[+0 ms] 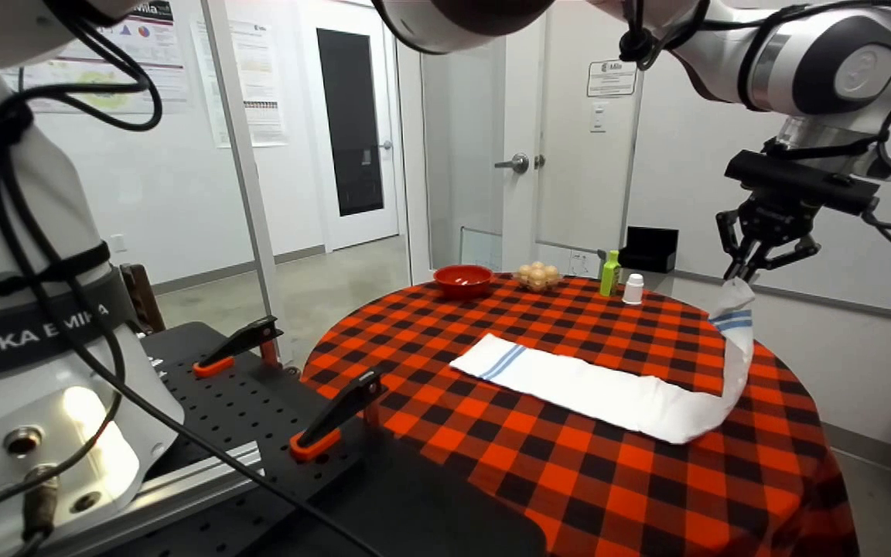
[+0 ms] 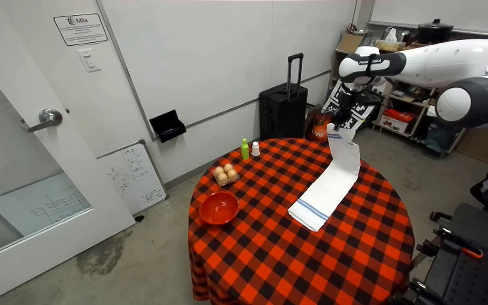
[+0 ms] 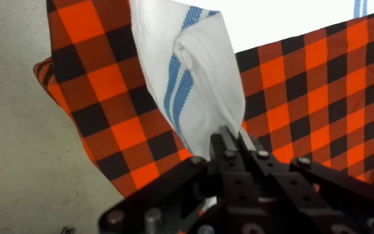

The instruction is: Fold the white towel two times over

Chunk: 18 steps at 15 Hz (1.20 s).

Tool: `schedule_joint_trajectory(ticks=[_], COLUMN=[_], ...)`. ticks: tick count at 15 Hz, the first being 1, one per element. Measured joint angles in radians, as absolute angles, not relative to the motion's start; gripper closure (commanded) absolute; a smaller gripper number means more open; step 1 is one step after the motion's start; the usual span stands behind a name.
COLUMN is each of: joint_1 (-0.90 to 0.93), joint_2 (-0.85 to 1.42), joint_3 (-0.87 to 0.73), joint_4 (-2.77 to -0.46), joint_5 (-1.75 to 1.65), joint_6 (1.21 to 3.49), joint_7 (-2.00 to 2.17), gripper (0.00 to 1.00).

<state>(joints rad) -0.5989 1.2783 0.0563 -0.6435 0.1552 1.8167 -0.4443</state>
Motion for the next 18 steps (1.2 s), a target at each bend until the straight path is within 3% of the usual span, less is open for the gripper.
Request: schedule_joint_trajectory(ticks=[18], joint_1=[-0.438], joint_2=[1.168], joint_3=[0.119], joint_4=[-0.805], joint_5=[0.156], joint_6=[1.718], joint_7=[-0.388], gripper=[0.99])
